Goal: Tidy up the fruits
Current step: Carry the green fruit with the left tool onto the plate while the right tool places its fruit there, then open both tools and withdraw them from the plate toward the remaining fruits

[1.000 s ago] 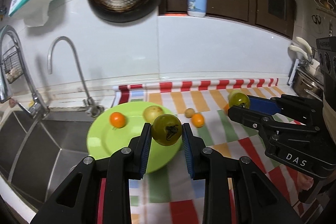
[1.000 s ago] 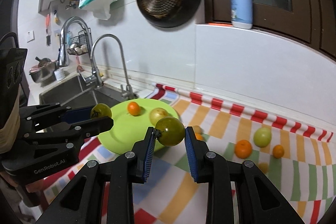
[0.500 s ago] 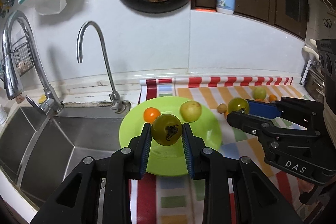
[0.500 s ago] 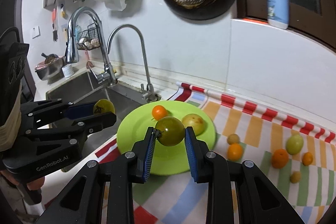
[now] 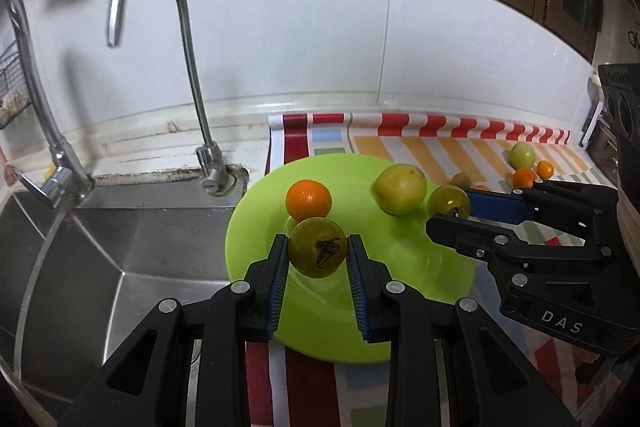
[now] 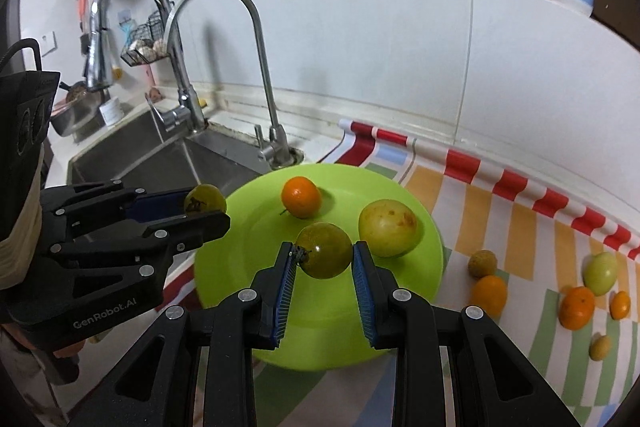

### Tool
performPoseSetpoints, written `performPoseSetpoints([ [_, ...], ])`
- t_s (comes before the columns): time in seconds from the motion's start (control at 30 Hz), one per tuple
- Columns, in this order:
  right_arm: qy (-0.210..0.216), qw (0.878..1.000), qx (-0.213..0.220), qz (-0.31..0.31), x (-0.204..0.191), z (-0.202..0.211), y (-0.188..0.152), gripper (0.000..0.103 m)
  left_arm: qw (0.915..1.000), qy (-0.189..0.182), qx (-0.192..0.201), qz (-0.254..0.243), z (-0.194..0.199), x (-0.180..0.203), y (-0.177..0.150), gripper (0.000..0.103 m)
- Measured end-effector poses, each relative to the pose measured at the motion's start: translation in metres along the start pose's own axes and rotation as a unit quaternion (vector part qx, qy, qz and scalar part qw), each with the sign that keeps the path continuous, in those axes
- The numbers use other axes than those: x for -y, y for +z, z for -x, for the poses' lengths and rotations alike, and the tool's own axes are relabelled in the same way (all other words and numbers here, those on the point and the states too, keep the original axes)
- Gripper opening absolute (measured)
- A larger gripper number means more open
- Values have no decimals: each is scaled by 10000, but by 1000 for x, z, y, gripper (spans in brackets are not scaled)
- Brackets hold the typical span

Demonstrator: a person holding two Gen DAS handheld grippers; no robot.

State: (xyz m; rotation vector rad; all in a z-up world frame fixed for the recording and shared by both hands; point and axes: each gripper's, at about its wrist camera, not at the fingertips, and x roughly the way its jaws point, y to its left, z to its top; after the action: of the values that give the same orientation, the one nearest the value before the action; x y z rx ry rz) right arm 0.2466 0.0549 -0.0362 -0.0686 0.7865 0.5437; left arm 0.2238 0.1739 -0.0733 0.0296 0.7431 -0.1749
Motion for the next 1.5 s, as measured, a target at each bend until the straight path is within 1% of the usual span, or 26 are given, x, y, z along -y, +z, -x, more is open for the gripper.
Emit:
performPoseSetpoints([
  [0.17, -21, 9998, -167, -57, 6, -20, 1, 30, 9999, -16, -95, -39, -17, -3, 2, 30],
  [0.23, -56, 9998, -183, -104, 8, -23, 1, 31, 10000, -4, -75, -51, -18, -3, 3, 35],
  [0.27, -55, 9997, -180, -138, 9, -24, 1, 32, 10000, 1, -57, -40, -18, -3, 4, 37],
  [0.3, -60, 9997, -164, -192, 11, -24, 1, 38, 10000, 1, -48, -25, -17, -3, 5, 38],
  [0.33, -77, 9996, -146, -234, 13, -22, 1, 41, 10000, 1, -40, -18, -16, -2, 5, 38],
  [0.43, -160, 9994, -68, -284, 15, -15, 1, 41, 10000, 61, 24, 9, -8, 1, 5, 38],
  [0.47, -191, 9993, -36, -311, 17, -11, 0, 41, 10000, 65, 51, 19, -5, 2, 5, 39],
  [0.53, -218, 9991, 6, -374, 18, -3, -2, 41, 9999, 101, 97, 52, 3, 6, 5, 45],
  [0.6, -266, 9987, 71, -426, 18, 7, -4, 41, 9997, 130, 173, 120, 14, 10, 3, 48],
  [0.67, -324, 9982, 143, -489, 19, 19, -6, 44, 9995, 150, 235, 162, 22, 13, 3, 49],
  [0.7, -351, 9978, 180, -524, 20, 24, -7, 47, 9993, 162, 271, 175, 27, 15, 2, 51],
  [0.73, -390, 9974, 236, -555, 20, 31, -8, 48, 9992, 179, 299, 191, 32, 17, 1, 53],
  [0.8, -477, 9967, 326, -570, 20, 45, -11, 48, 9990, 170, 363, 219, 41, 22, -1, 53],
  [0.87, -503, 9964, 372, -580, 20, 55, -14, 48, 9987, 174, 403, 255, 49, 27, -2, 56],
  [0.93, -522, 9958, 437, -609, 20, 68, -18, 49, 9986, 136, 438, 260, 58, 33, -4, 57],
  [1.03, -566, 9950, 524, -637, 21, 84, -25, 54, 9986, 119, 484, 196, 68, 43, -6, 57],
  [1.27, -753, 9921, 672, -743, 30, 119, -38, 54, 9974, 113, 705, 53, 93, 72, -7, 62],
  [1.5, -963, 9889, 772, -823, 50, 152, -53, 54, 9956, 100, 937, 7, 108, 106, -6, 66],
])
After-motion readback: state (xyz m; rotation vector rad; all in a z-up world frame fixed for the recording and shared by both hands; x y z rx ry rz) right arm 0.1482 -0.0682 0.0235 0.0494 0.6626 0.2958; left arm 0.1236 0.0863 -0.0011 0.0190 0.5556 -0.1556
